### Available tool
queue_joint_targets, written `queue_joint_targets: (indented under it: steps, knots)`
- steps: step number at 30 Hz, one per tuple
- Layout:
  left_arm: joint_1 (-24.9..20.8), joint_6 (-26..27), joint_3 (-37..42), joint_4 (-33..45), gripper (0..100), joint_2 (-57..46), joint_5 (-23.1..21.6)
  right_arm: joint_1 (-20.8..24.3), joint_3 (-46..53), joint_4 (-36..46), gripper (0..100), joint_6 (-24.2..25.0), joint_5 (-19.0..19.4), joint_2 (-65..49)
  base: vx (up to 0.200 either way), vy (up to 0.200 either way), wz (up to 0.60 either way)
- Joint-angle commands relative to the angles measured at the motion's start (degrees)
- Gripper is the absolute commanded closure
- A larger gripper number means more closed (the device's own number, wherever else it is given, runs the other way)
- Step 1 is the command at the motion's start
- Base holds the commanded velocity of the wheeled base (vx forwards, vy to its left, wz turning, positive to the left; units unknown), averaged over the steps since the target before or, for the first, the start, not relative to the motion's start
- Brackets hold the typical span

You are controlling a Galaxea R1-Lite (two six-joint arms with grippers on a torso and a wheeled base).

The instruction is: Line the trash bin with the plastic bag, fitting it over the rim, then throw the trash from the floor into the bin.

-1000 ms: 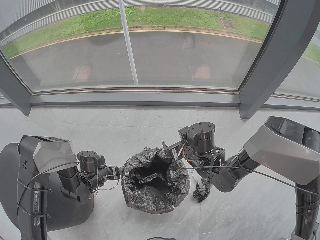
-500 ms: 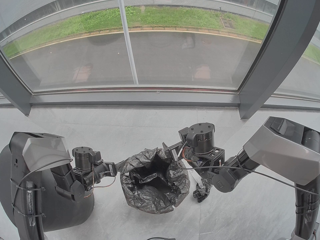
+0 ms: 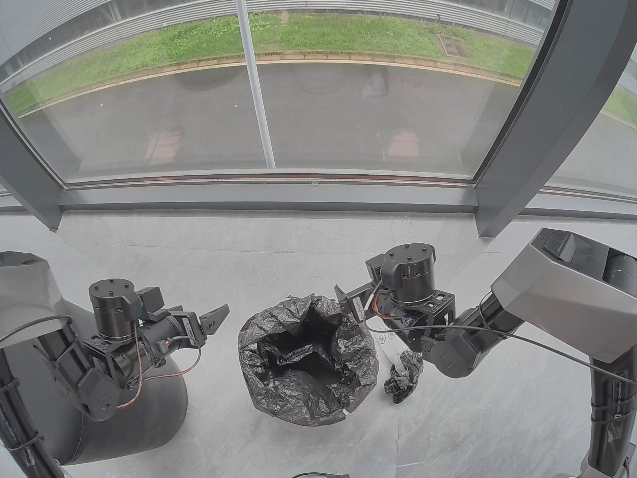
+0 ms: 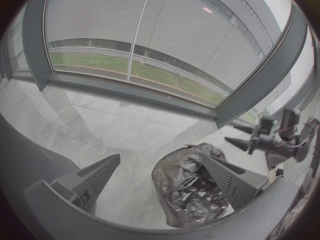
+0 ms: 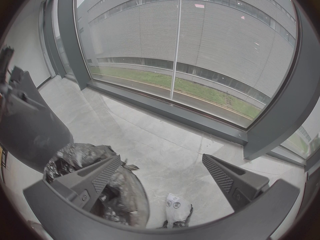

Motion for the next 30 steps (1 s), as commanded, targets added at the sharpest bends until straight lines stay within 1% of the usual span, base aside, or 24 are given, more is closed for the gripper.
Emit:
queue_joint_targets:
  steps: [1, 5, 6, 8, 9, 10, 13, 14, 15, 16, 18, 20, 24, 26, 30]
  knots:
    - [-2.07, -2.99, 5.23, 0.18, 0, -14.54, 0.29, -3.94, 0.03, 2.08, 0, 0.35, 0.14, 0.19, 0.0, 0.0, 0.0]
    - [-2.07, -3.26, 5.32, 0.18, 0, -16.65, 0.64, -3.94, -0.15, 5.95, 0, 2.02, 0.14, -0.95, 0.0, 0.0, 0.0]
    - [-2.07, -3.26, 5.23, 0.09, 0, -17.09, 1.69, -3.94, -1.11, 10.69, 0, 3.17, 0.14, -2.18, 0.0, 0.0, 0.0]
    - [-2.07, -3.17, 4.88, 0.09, 0, -17.35, 3.01, -4.21, -3.93, 17.02, 0, 4.75, 0.14, -2.8, 0.0, 0.0, 0.0]
    - [-2.07, -3.17, 4.88, 0.09, 0, -17.35, 3.01, -4.21, -3.93, 17.02, 0, 4.75, 0.14, -2.8, 0.0, 0.0, 0.0]
    - [-1.99, -3.17, 4.7, 0.09, 0, -17.26, 3.54, -4.47, -8.32, 24.23, 0, 7.65, 0.14, -2.62, 0.0, 0.0, 0.0]
    - [-1.63, -3.17, 4.62, 0.09, 0, -17.35, 3.45, -4.91, -17.02, 37.59, 0, 12.31, 0.93, -1.3, 0.0, 0.0, 0.0]
    - [-1.63, -3.17, 4.7, 0.09, 0, -17.35, 3.45, -5.17, -19.13, 40.58, 0, 13.27, 1.46, -0.69, 0.0, 0.0, 0.0]
    - [-1.63, -3.17, 4.7, 0.09, 0, -17.35, 3.45, -5.17, -19.13, 40.58, 0, 13.27, 1.46, -0.69, 0.0, 0.0, 0.0]
    - [-1.55, -3.17, 4.53, 0.0, 0, -17.17, 3.45, -5.7, -24.41, 46.82, 0, 15.65, 2.78, 1.07, 0.0, 0.0, 0.0]
    - [-1.28, -3.26, 4.53, 0.09, 0, -17.17, 3.19, -5.79, -29.33, 51.21, 0, 17.76, 3.66, 2.74, 0.0, 0.0, 0.0]
    - [-1.02, -3.17, 4.44, 0.09, 0, -17.17, 3.01, -5.88, -31.7, 52.97, 0, 17.93, 4.01, 3.71, 0.0, 0.0, 0.0]
    - [-0.76, -3.17, 4.44, 0.09, 0, -17.17, 2.92, -7.55, -40.14, 61.14, 0, 17.76, 4.27, 7.75, 0.0, 0.0, 0.0]
    - [-0.67, -3.26, 4.44, 0.09, 0, -17.17, 2.84, -8.34, -43.04, 63.87, 0, 17.67, 4.71, 9.6, 0.0, 0.0, 0.0]
    - [-0.58, -3.26, 4.44, 0.09, 0, -17.17, 2.75, -9.04, -47.35, 65.36, 0, 16.44, 6.73, 13.11, 0.0, 0.0, 0.0]
